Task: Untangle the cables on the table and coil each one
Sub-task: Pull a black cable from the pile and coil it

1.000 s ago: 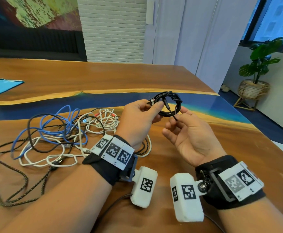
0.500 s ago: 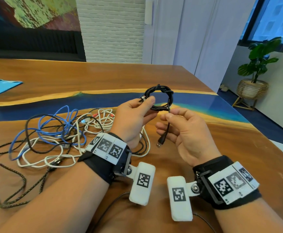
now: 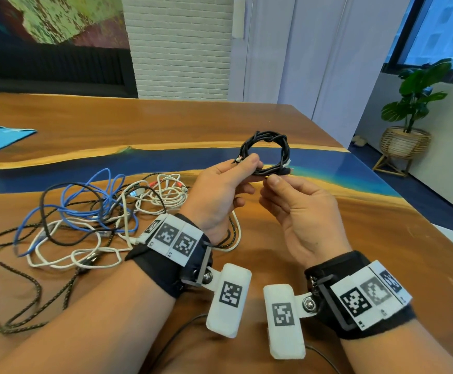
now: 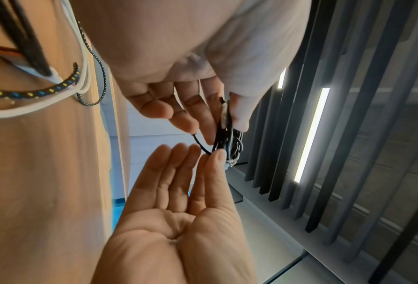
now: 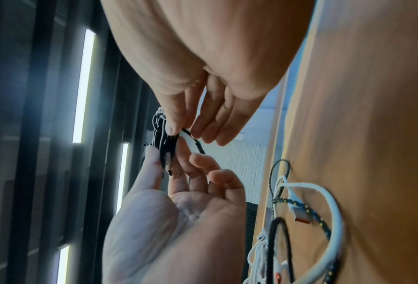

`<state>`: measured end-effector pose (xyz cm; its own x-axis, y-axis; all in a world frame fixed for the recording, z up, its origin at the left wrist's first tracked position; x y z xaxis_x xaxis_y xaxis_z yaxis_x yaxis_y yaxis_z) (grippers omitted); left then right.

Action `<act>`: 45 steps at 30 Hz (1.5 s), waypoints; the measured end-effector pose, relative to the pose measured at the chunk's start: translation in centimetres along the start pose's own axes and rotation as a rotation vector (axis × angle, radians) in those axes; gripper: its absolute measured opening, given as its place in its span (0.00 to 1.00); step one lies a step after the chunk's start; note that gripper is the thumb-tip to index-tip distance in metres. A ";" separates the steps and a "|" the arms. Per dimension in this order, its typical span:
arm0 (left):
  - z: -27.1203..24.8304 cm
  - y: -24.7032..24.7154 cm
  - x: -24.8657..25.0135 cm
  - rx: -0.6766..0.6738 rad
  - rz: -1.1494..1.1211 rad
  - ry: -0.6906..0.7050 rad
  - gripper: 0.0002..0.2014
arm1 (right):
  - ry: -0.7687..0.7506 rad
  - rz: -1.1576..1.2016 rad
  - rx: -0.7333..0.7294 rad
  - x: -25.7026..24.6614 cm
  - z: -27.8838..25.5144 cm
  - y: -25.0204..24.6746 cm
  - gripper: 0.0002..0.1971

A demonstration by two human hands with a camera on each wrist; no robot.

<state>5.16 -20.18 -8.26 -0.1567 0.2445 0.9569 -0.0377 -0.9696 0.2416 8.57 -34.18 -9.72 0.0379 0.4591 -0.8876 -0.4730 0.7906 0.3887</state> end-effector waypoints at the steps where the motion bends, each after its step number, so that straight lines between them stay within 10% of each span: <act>1: 0.0 0.1 -0.1 -0.005 0.003 -0.001 0.10 | 0.011 0.054 0.000 0.2 0.0 0.0 0.12; 26: -0.4 -0.3 0.8 -0.016 0.144 -0.052 0.17 | -0.020 0.189 -0.128 -0.5 -0.3 1.7 0.34; 33: -0.1 0.0 0.4 -0.016 0.268 -0.029 0.21 | -0.054 0.158 -0.131 -0.5 0.0 1.3 0.23; 45: 0.3 -0.1 0.1 -0.021 0.284 0.015 0.20 | 0.007 0.226 -0.145 0.0 0.1 1.2 0.31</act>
<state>5.47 -20.10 -8.17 -0.1786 -0.0365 0.9833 -0.0111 -0.9992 -0.0391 8.12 -33.23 -9.22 -0.0894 0.6141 -0.7841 -0.5902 0.6015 0.5384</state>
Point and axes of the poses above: each hand's wrist, its own z-axis towards the middle knuckle, its own y-axis out of the palm, x = y × z, the point moved 6 cm from there along z, towards the middle knuckle, and after that the axes turned 15 degrees about -x, right-handed, at the moved point
